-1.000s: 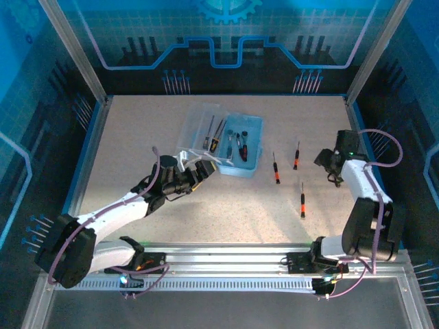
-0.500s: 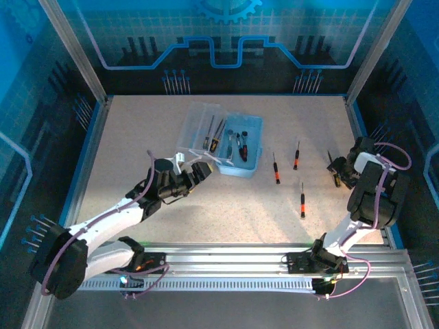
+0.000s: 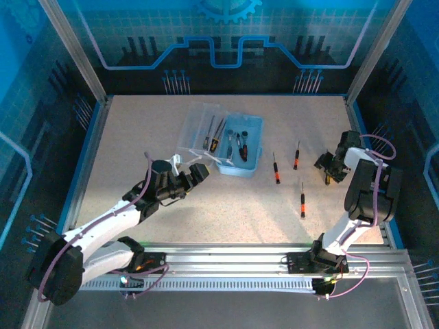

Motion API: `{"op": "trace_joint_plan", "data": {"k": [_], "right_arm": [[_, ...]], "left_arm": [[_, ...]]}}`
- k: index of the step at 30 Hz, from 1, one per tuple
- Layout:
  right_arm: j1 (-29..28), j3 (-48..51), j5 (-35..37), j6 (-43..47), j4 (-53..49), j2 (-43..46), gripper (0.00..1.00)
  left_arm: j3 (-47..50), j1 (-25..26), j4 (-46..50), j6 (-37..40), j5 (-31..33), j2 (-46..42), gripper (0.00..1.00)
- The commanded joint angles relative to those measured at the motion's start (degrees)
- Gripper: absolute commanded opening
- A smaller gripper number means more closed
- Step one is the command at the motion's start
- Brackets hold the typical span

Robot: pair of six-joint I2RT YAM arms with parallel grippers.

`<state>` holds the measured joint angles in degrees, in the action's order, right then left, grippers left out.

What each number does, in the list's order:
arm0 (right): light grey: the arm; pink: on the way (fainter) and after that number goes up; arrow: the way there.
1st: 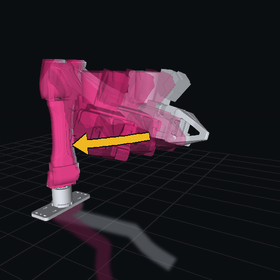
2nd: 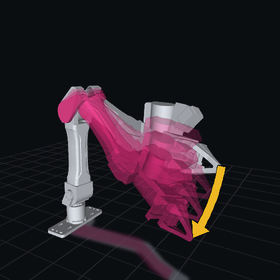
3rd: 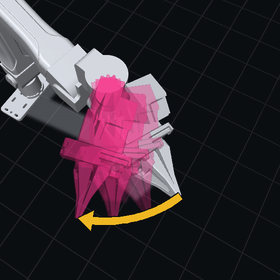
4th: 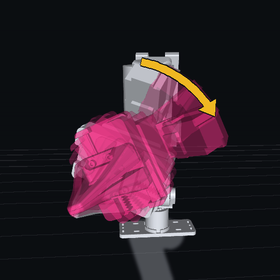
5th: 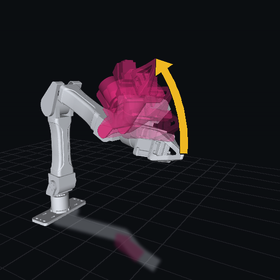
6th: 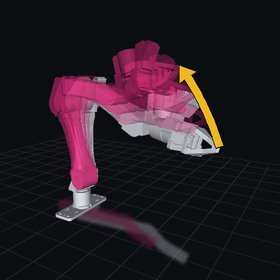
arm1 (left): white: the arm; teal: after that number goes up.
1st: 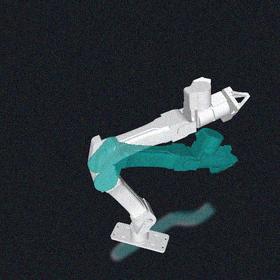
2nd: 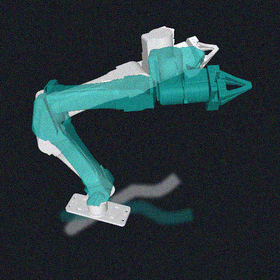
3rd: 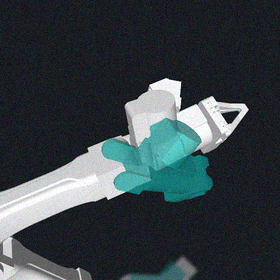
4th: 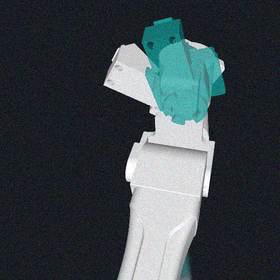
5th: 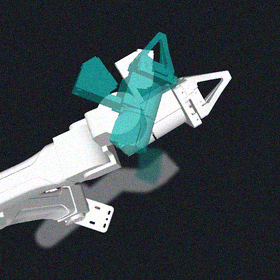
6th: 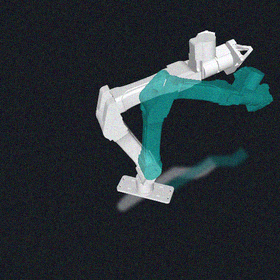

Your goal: Pack the tool kit

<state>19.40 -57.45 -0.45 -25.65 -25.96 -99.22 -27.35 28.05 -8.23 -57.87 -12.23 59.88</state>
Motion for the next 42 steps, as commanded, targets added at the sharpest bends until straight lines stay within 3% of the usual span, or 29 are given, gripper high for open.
{"op": "trace_joint_plan", "data": {"k": [1, 14, 20, 30, 42], "right_arm": [[-0.1, -0.8, 0.2, 1.1, -2.0, 0.5, 0.61], [-2.1, 0.5, 0.1, 1.7, -1.8, 2.0, 0.38], [-1.6, 0.7, 0.9, 1.4, -1.5, 2.9, 0.41], [-1.3, -0.1, 1.1, 2.4, -2.3, 1.5, 0.37], [-4.5, -1.4, 6.9, 4.5, -4.8, -2.3, 0.35]], "left_arm": [[-1.4, 0.6, 2.6, 2.2, 1.1, -1.6, 0.99], [-0.3, 0.5, 4.4, 2.5, 2.9, -5.5, 0.99], [-0.9, 0.5, 5.7, 2.7, 3.3, -6.0, 0.99], [-0.9, 0.4, 6.8, 2.7, 4.4, -6.4, 0.99], [-0.7, 0.4, 6.8, 2.6, 4.5, -5.5, 0.99]]}}
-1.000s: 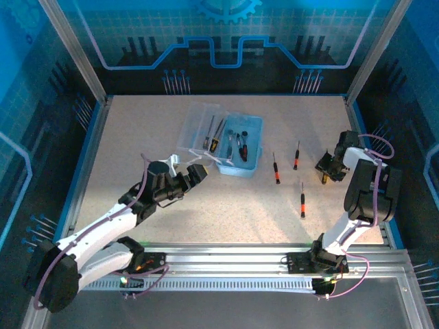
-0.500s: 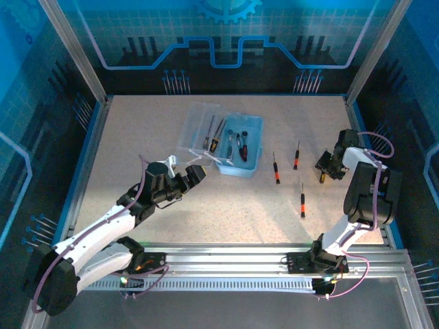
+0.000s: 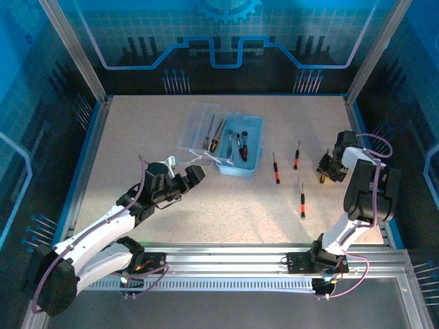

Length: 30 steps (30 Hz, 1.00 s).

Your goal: Pack the tool kit

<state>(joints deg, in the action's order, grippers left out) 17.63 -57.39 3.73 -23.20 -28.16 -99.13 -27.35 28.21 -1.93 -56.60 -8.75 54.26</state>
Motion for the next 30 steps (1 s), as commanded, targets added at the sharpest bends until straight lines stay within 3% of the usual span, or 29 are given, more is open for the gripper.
{"op": "trace_joint_plan", "data": {"k": [1, 6, 10, 22, 26, 30], "right_arm": [[-3.1, -1.8, 2.8, 2.3, -3.0, -3.1, 0.35], [-4.1, -1.7, 3.4, 2.2, -2.7, -3.4, 0.21], [-4.4, -1.0, 2.8, 1.8, -2.0, -0.5, 0.17], [-8.7, -0.8, 1.0, 0.0, -2.2, 6.1, 0.16], [-13.1, -2.0, 0.5, -0.2, -3.3, 8.3, 0.16], [-18.6, -3.9, 0.1, -2.2, -4.4, 9.9, 0.16]], "left_arm": [[-0.7, 0.3, 0.6, 1.3, 1.0, 0.1, 0.99], [-0.8, 0.3, 0.7, 1.7, 1.3, 0.1, 0.99], [-1.0, 0.3, 0.8, 2.0, 1.4, 0.2, 0.99], [-1.6, -0.3, 3.5, 1.6, 4.0, 2.3, 0.99], [-1.9, -1.5, 5.9, 1.5, 5.9, 2.1, 0.99], [-2.1, -5.7, 7.2, 1.0, 3.7, 1.7, 0.99]]}}
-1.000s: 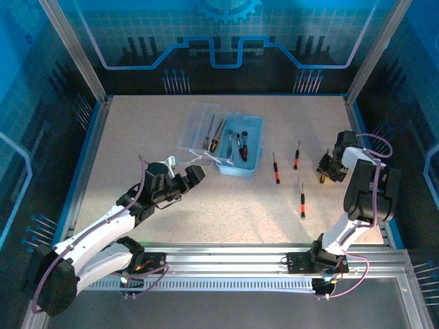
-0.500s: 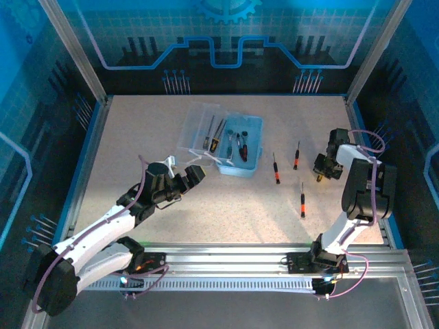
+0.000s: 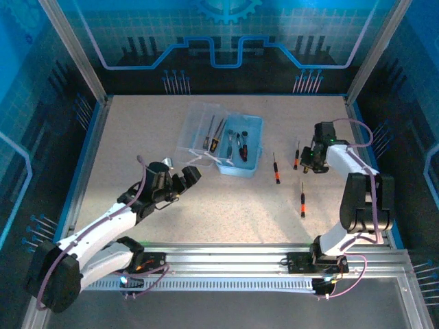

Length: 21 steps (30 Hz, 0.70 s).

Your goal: Pack the tool kit

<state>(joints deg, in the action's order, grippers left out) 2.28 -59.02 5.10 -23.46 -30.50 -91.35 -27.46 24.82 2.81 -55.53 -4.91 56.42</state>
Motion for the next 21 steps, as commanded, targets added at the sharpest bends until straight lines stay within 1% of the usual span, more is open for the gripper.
{"op": "trace_joint_plan", "data": {"k": [1, 7, 10, 13, 16, 21], "right_arm": [[-4.9, -3.0, -1.8, -2.5, -2.0, 2.5, 0.16], [-14.9, -8.3, -4.3, -6.5, -1.6, 2.0, 0.16], [-20.6, -11.2, -4.6, -8.5, -0.4, 0.5, 0.15], [-25.4, -15.2, -5.0, -10.5, 0.9, -2.2, 0.15], [-28.8, -19.1, -6.5, -11.4, 3.4, -5.6, 0.15], [-31.9, -26.0, -9.7, -13.8, 4.8, -12.5, 0.15]], "left_arm": [[-2.0, -3.4, 2.8, 0.0, -0.4, -1.0, 0.99], [-1.7, -7.4, 8.6, 0.2, 3.6, -6.2, 0.99], [-0.1, -8.3, 10.6, -0.8, 7.4, -9.7, 0.99], [2.1, -8.6, 10.4, -2.8, 8.6, -13.2, 0.99], [3.0, -8.7, 10.7, -3.0, 8.6, -15.2, 0.99], [2.1, -8.7, 12.8, -1.9, 7.5, -16.5, 0.99]]}}
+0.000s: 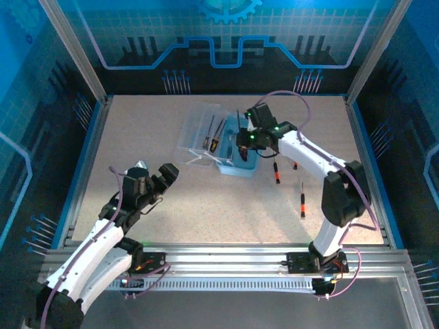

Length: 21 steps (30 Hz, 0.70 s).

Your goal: Pack the tool kit

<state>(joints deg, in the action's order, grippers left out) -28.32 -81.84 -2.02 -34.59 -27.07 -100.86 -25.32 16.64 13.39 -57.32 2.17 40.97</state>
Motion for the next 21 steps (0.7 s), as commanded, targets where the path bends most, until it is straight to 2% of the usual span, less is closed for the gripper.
{"op": "trace_joint_plan", "data": {"k": [1, 8, 21], "right_arm": [[-1.9, -4.1, -2.5, -3.1, 1.8, -3.9, 0.15], [-5.0, -6.9, 1.3, -7.4, 3.8, -8.4, 0.16], [-5.9, -6.7, 3.6, -9.9, 4.9, -11.2, 0.18]], "left_arm": [[0.0, -0.6, 2.2, 0.1, 0.1, -1.2, 0.99], [0.2, -0.6, 1.4, 0.2, -1.7, -1.5, 0.99], [0.6, -0.6, 0.4, -0.2, -3.1, -1.0, 0.99]]}}
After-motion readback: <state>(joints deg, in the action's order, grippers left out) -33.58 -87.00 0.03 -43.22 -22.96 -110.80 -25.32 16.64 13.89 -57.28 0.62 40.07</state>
